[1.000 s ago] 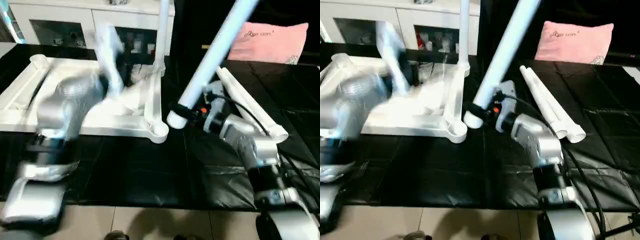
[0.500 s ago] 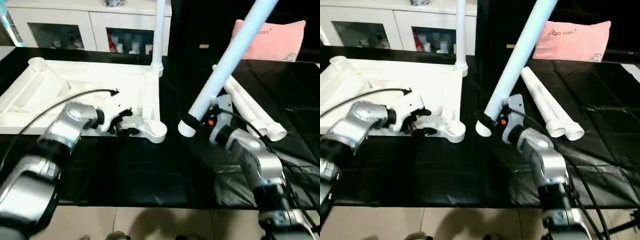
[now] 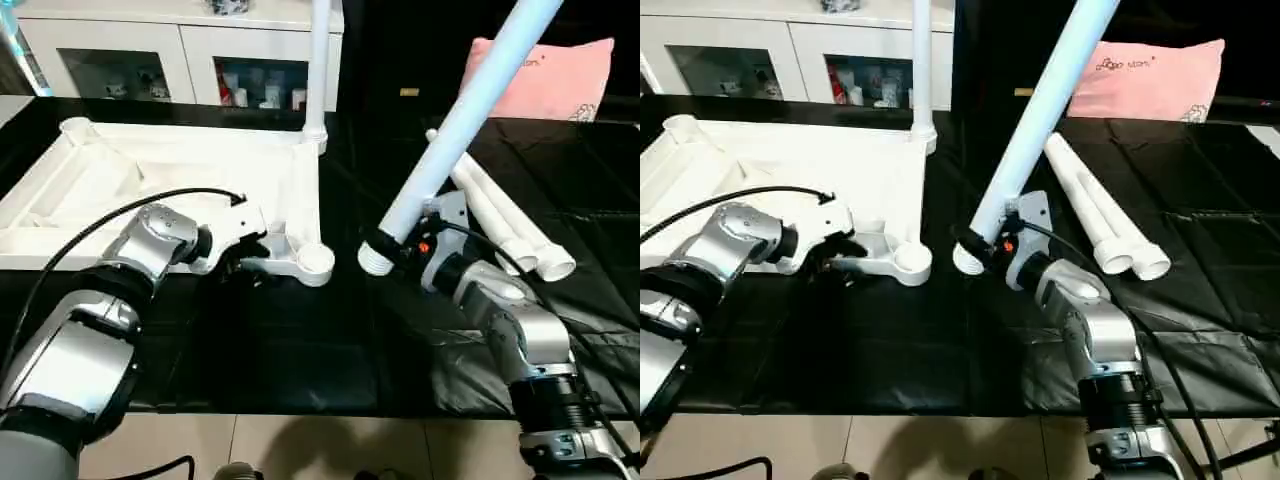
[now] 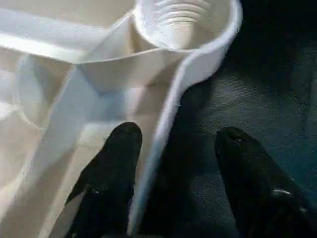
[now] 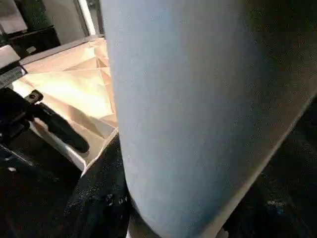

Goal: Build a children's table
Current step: Move table base

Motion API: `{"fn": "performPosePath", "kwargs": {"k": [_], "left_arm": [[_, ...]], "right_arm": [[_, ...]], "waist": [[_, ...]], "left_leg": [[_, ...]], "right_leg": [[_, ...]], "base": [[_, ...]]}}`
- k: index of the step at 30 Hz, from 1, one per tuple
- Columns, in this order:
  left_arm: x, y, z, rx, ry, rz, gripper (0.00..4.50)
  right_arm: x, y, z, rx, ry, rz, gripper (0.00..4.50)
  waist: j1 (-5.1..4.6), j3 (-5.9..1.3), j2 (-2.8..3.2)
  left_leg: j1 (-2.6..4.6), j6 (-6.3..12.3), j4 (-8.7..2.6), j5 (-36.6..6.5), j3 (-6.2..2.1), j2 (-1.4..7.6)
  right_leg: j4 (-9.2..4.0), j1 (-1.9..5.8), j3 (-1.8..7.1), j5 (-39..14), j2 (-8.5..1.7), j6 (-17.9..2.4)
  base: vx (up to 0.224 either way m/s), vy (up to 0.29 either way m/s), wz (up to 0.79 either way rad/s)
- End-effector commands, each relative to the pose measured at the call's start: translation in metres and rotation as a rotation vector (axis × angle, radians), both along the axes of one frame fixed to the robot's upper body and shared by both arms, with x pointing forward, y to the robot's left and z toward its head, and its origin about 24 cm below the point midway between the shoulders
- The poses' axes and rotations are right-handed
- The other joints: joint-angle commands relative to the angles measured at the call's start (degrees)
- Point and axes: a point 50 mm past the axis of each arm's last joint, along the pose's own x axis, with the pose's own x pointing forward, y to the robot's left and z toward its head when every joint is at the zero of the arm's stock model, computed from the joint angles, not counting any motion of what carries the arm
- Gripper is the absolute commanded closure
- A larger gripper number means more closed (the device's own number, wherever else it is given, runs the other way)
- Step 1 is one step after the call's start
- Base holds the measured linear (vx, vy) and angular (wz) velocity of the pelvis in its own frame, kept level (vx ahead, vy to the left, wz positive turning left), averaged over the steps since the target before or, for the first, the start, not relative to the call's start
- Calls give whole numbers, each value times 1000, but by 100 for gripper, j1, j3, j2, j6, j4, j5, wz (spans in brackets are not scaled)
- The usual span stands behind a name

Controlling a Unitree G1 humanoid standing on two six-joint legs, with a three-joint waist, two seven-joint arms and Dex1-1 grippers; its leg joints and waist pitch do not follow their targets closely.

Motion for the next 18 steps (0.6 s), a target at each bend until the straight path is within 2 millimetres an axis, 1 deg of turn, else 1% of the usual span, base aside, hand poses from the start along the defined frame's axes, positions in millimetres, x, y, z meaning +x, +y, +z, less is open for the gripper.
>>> {"fn": "performPosePath", "kwargs": {"k": [1,2,4,5,7,8,11,12,13,15,17,18], "left_arm": [[-2,1,4,22,48,-61,204],[-2,1,4,22,65,-73,226],[-3,0,6,16,82,-93,226],[-3,0,7,15,83,-94,236],[-4,-1,7,16,115,-112,241],[-5,-1,7,25,131,-127,266],[-7,-1,7,39,165,-158,276],[-7,-3,8,47,175,-166,292],[-7,-3,8,47,175,-166,305],[-6,-5,7,48,171,-168,317],[-5,-17,7,-53,184,-135,335],[-6,-20,7,-73,193,-134,335]], "right_arm": [[-2,-1,1,-10,-4,21,255],[-2,-1,1,-13,-4,23,255],[-2,-1,1,-14,-4,26,255],[-2,-1,1,-14,-4,26,255],[-1,-1,2,-19,-10,30,255],[-1,-1,2,-20,-13,31,255],[-1,-1,2,-29,-17,37,255],[-1,0,2,-38,-19,43,255],[-1,0,2,-38,-19,43,255],[-2,1,1,-42,-21,47,255],[-3,2,2,-50,-44,53,255],[-3,2,2,-50,-49,54,255]], "waist": [[24,-497,123],[20,-487,109],[27,-490,120],[29,-492,119],[34,-492,115],[38,-491,118],[42,-491,128],[44,-489,136],[42,-489,130],[46,-492,145],[49,-494,163],[57,-495,145]], "left_leg": [[44,3,-413,-1048,-1,109],[33,17,-417,-1043,2,103],[39,13,-416,-1028,2,107],[43,14,-415,-1014,3,114],[39,19,-416,-990,5,113],[42,18,-419,-992,4,116],[45,11,-421,-996,1,122],[47,6,-422,-1021,2,118],[43,3,-421,-1017,3,116],[43,-4,-421,-1029,-2,118],[44,-1,-413,-1030,4,116],[36,25,-405,-999,10,101]], "right_leg": [[-447,449,364,-1369,-445,-928],[-452,456,361,-1418,-441,-922],[-454,457,363,-1459,-453,-915],[-452,451,366,-1432,-455,-932],[-442,454,368,-1384,-454,-958],[-444,453,366,-1396,-454,-961],[-440,451,369,-1340,-456,-984],[-446,454,368,-1359,-457,-988],[-445,460,368,-1357,-456,-988],[-442,462,364,-1361,-457,-996],[-440,465,364,-1280,-456,-1048],[-447,472,357,-1289,-455,-1068]], "base": [[0,0,0],[0,0,0],[0,0,0],[0,0,0],[0,0,0],[0,0,0],[0,0,0],[0,0,0],[0,0,0],[0,0,0],[0,0,0],[0,0,0]]}}
